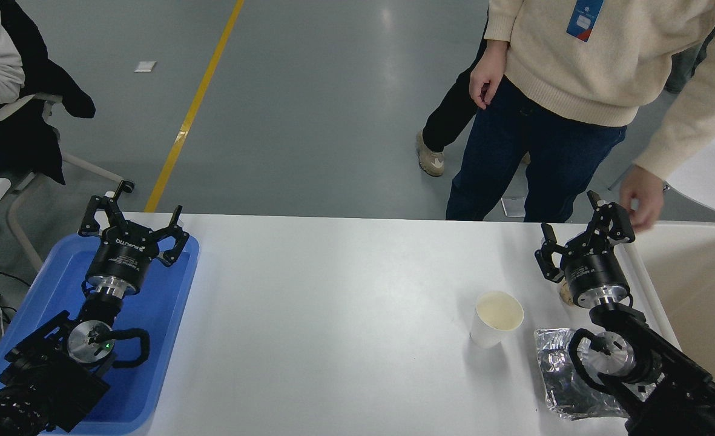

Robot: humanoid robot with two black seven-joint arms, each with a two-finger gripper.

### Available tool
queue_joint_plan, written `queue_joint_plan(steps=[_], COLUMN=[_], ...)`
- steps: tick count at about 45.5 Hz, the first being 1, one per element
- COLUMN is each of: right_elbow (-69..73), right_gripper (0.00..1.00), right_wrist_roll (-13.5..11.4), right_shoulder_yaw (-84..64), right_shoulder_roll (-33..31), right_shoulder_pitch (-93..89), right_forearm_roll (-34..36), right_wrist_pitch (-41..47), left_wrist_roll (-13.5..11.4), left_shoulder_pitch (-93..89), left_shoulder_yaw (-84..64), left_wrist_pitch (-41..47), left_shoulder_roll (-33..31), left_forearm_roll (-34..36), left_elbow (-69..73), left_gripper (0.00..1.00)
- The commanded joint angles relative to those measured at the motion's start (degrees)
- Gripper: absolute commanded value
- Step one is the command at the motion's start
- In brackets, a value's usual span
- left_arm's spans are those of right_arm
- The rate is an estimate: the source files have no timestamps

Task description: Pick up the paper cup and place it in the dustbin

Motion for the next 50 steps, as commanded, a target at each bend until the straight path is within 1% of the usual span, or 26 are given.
queue_joint_plan(steps=[1, 37, 45, 50], right_elbow=[-0.62, -2.03, -3.35, -2.73], right_gripper=[1.0, 1.0, 1.0, 1.0], right_wrist_roll=[0.0, 0.0, -0.09, -0.18], right_shoulder_yaw=[-0.04, 0.04, -0.04, -2.23], right_shoulder_roll=[0.0, -0.17, -0.96, -4.21], right_shoulder_pitch=[-0.05, 1.1, 1.71, 1.54], right_forearm_roll=[0.01, 0.01, 0.01, 0.09], right_wrist_pitch=[-0.02, -0.02, -0.11, -0.28], left_wrist_roll=[-0.08, 0.0, 0.0, 0.0], left_shoulder_pitch=[0.0, 0.0, 0.0, 0.0], left_shoulder_yaw=[0.0, 0.0, 0.0, 0.0], left_wrist_pitch=[0.0, 0.0, 0.0, 0.0], left_shoulder_roll=[0.0, 0.0, 0.0, 0.0], left_forearm_roll=[0.09, 0.0, 0.0, 0.0], left_elbow=[-0.03, 0.06, 0.06, -0.03], left_gripper=[1.0, 1.0, 1.0, 1.0])
